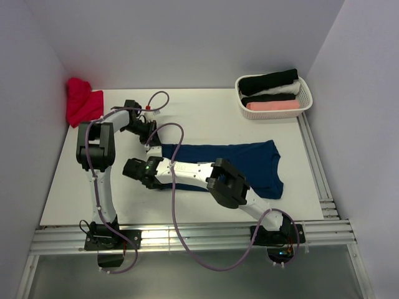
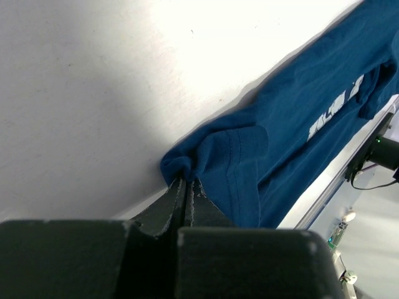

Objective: Roll the t-shirts
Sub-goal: Roll the tshirt

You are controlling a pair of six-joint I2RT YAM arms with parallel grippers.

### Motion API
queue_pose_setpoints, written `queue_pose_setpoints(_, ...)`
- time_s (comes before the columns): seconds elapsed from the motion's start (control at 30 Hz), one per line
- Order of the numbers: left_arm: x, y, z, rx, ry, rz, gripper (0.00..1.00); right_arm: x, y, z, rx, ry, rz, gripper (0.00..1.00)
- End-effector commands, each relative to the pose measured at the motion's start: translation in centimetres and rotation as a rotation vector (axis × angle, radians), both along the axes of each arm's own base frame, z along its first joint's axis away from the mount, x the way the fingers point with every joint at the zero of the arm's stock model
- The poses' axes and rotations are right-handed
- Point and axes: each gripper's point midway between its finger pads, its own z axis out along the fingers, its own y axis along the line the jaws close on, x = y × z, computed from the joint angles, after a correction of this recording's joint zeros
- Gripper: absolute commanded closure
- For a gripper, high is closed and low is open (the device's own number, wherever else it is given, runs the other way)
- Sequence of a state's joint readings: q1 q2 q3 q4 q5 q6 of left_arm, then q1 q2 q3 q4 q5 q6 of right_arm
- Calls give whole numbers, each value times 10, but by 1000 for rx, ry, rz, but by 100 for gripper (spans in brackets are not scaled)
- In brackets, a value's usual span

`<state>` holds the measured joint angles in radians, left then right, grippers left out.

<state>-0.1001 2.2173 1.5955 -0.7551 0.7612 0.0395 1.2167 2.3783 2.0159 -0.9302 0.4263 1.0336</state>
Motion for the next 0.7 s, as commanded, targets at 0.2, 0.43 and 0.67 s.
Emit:
queue_pose_setpoints(0.2,21,33,6,275,-145,65,100,-17,35,2,210,42,132,86)
queue_pose_setpoints(0.43,17,66,15,446,-180,75,100,-28,69,41,498,24,179,89)
queue_pose_setpoints(0.67,16,81,18,535,-171,71,100,-32,65,45,676,15,109,91)
